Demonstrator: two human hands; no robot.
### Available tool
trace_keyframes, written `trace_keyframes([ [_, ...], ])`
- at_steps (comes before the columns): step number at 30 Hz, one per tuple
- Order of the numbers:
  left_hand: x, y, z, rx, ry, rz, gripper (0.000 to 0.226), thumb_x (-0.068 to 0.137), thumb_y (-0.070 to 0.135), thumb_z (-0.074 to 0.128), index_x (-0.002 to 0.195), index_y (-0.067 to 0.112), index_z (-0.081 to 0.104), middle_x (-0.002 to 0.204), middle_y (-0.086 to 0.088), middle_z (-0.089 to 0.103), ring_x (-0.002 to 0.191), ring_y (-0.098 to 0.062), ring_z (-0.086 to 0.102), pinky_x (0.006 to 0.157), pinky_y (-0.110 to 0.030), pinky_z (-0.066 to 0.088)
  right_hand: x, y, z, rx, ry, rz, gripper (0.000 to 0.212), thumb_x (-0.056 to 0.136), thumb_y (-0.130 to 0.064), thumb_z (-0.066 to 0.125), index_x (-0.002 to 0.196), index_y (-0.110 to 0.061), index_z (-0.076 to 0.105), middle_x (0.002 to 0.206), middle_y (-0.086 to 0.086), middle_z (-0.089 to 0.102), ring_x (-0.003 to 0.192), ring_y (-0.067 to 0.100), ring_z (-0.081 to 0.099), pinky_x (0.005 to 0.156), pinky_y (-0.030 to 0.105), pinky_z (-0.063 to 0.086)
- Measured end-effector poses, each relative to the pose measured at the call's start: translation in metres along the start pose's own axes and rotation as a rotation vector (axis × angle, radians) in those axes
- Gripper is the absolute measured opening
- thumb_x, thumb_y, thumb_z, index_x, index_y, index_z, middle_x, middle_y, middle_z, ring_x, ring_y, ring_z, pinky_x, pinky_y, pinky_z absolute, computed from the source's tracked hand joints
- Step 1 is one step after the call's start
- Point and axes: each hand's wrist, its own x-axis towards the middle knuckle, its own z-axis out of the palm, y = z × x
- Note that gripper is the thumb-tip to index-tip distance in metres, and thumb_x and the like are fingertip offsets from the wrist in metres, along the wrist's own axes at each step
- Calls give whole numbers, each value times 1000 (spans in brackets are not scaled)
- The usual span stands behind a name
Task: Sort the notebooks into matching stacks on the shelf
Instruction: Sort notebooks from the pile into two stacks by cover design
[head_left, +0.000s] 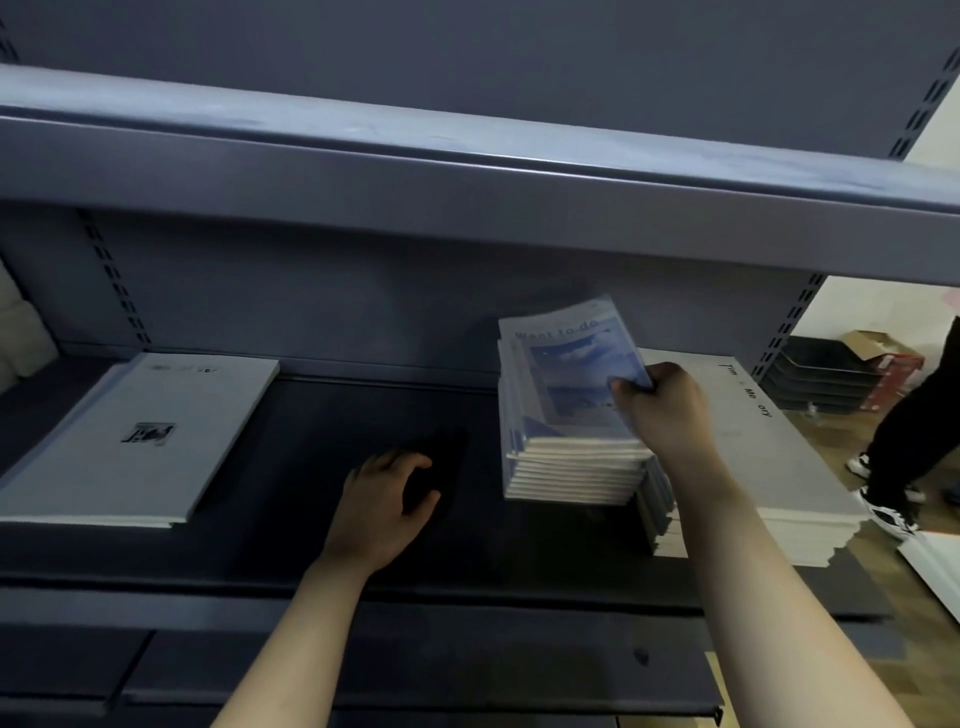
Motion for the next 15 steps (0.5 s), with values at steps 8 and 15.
trace_keyframes([
  [8, -3, 2, -3, -8, 2, 0, 39, 88, 39, 58, 125, 28, 54, 126, 7, 56, 118, -13, 48, 104, -34, 36, 0, -3, 4, -50, -22, 32, 25, 84, -27, 59, 78, -3, 59, 63, 4, 52, 56, 20, 49, 49, 22, 27],
  [15, -5, 4, -9, -78, -18, -10, 40, 89, 36, 59, 128, 26, 54, 128, 6, 55, 121, -14, 47, 105, -35, 37, -9, -10, -4, -184, 67, 4, 54, 79, -34, 75, 111, 2, 52, 115, 26, 57, 110, 44, 52, 90, 44, 41],
])
